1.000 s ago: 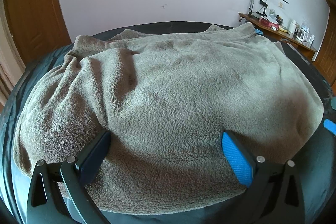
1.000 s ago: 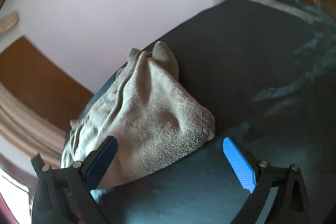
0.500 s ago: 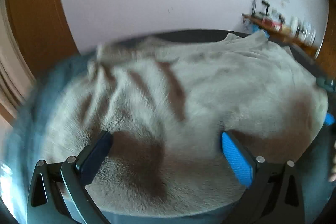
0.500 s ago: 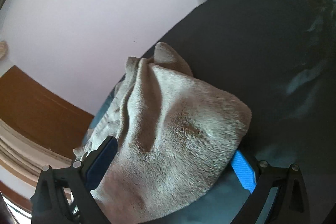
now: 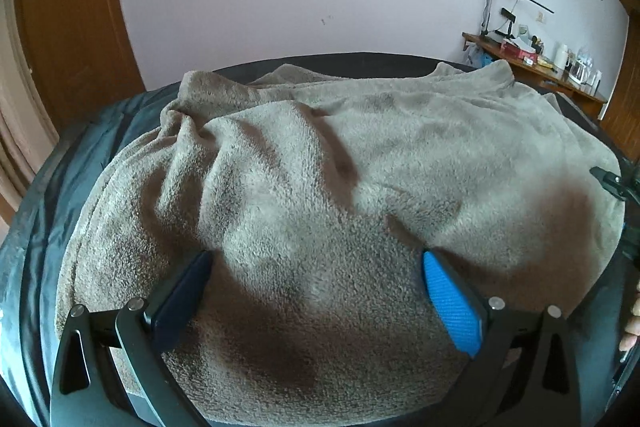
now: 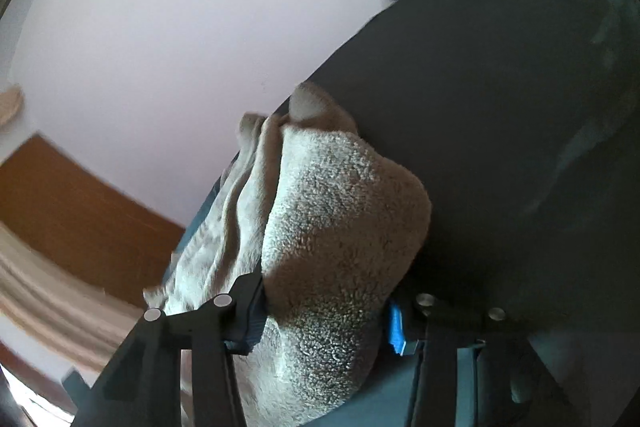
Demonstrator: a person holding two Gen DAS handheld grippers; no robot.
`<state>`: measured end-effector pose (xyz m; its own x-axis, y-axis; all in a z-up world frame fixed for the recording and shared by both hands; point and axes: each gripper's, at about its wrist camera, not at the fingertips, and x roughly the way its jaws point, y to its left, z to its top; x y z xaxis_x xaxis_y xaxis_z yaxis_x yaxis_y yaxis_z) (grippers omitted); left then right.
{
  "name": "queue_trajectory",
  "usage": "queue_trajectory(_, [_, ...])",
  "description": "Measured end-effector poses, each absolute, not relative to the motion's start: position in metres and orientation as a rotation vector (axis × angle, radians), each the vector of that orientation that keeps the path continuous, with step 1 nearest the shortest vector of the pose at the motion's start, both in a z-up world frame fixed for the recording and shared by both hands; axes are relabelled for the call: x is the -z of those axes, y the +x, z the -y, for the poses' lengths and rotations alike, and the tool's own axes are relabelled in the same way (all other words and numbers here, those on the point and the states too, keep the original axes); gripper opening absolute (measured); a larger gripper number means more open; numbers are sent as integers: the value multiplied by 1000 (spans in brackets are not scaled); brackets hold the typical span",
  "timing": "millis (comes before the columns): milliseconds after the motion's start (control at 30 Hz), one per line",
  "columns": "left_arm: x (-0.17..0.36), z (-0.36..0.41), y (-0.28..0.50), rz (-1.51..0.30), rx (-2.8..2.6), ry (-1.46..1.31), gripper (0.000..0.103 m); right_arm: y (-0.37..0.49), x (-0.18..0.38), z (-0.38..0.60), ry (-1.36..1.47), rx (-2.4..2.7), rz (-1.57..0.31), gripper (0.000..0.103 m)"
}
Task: Fold clothes
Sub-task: 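Grasp the fleece bundle edge with the right gripper and lift it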
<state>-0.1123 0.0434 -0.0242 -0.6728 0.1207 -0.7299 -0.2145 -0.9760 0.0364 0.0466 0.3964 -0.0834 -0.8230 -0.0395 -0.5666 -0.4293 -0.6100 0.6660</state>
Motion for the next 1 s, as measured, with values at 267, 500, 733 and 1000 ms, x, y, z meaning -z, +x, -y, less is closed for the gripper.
queue_trajectory(267, [25,-44,-113,-159,-2703,-1172,103,27,88,-396,-893,-2519,-1343,49])
queue_trajectory(500, [25,-44,-113,-154,-2704,-1172,103,16,89,-378,-886,-2629,-1194,50])
queue_trajectory(733, [24,-43,-112,-152,-2702,-1174,103,20,92,-371,-905,-2657,-1171,47])
queue_trajectory(1000, [17,-39,-110,-155,-2678,-1192,103,29,86,-356,-857,-2633,-1150,35])
